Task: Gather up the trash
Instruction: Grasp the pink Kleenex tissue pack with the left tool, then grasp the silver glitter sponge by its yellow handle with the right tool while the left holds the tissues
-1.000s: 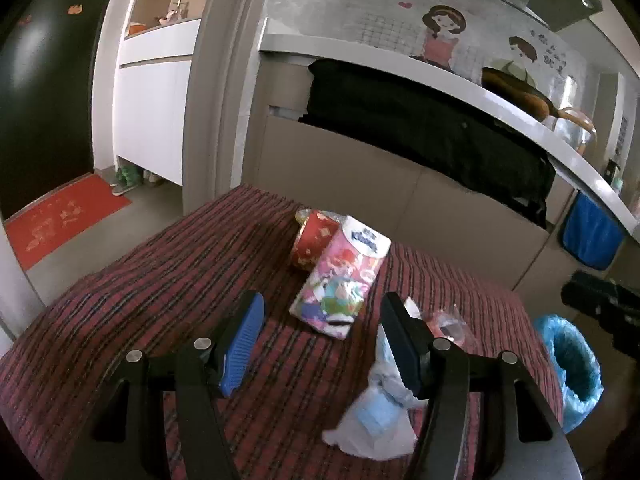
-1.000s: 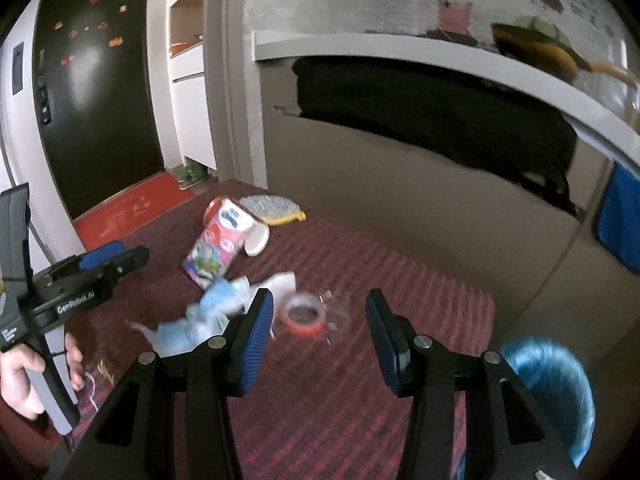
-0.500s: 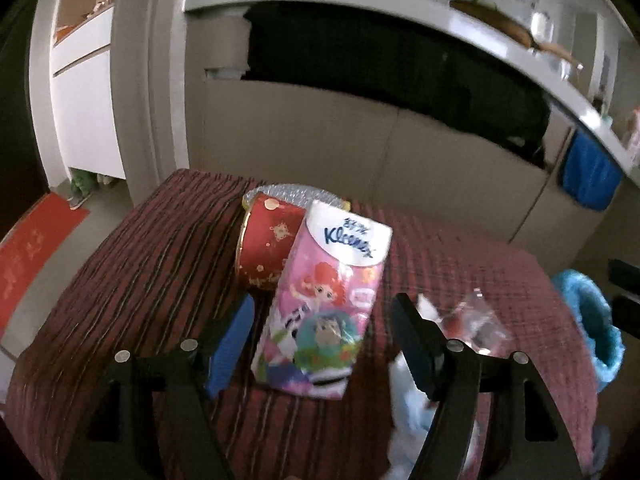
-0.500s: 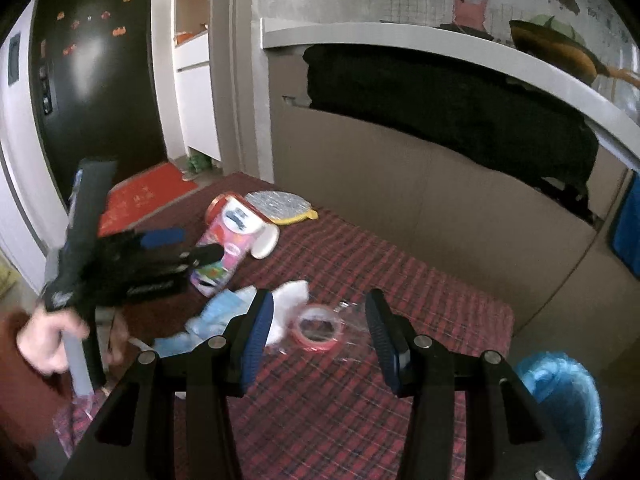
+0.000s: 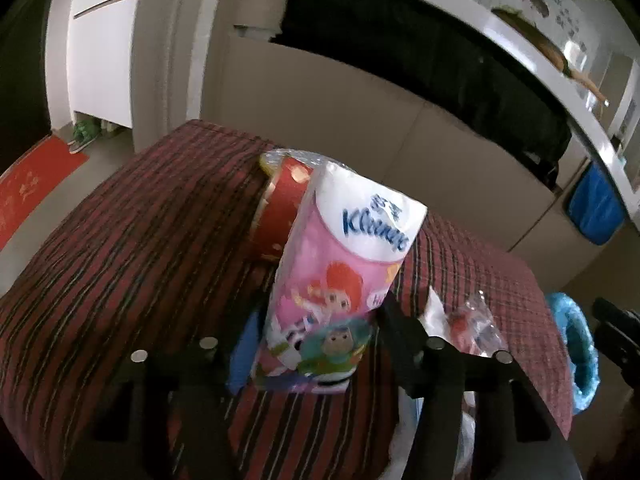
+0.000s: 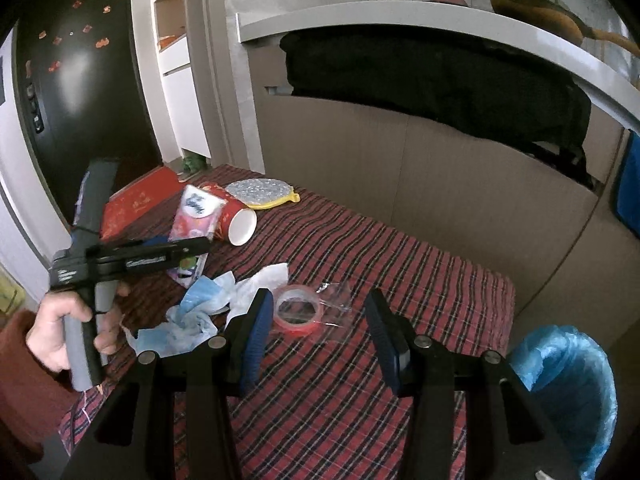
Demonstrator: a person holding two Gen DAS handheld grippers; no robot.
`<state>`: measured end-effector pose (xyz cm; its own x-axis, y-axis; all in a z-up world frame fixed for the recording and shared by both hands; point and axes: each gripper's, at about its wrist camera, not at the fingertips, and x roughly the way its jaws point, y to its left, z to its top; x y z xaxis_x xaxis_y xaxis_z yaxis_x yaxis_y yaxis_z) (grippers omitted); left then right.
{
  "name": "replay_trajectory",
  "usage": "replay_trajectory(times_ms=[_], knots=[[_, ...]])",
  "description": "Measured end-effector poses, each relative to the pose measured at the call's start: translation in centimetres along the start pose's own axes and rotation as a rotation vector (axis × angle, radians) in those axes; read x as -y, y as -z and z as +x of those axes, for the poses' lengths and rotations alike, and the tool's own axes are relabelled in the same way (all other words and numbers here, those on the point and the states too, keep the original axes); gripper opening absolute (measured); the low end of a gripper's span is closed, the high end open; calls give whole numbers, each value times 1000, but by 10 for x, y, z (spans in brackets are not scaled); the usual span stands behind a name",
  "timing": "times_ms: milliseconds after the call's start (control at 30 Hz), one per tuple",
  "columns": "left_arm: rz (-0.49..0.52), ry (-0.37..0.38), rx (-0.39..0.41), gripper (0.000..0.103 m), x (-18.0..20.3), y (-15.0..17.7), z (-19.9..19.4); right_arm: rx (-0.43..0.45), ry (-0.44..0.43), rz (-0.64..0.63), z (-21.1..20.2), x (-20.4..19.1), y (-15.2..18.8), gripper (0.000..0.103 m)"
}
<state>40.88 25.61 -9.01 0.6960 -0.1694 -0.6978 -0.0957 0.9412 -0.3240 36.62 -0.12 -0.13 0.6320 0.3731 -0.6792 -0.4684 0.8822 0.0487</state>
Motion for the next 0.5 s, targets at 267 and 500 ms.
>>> replay_trajectory(times_ms=[267, 500], knots=[[-44, -10, 58, 44, -20, 29, -52, -14, -48, -30, 25, -21, -22, 45], [-29, -20, 102, 44, -31, 44, -77, -69, -134, 32, 88, -31, -65, 45]])
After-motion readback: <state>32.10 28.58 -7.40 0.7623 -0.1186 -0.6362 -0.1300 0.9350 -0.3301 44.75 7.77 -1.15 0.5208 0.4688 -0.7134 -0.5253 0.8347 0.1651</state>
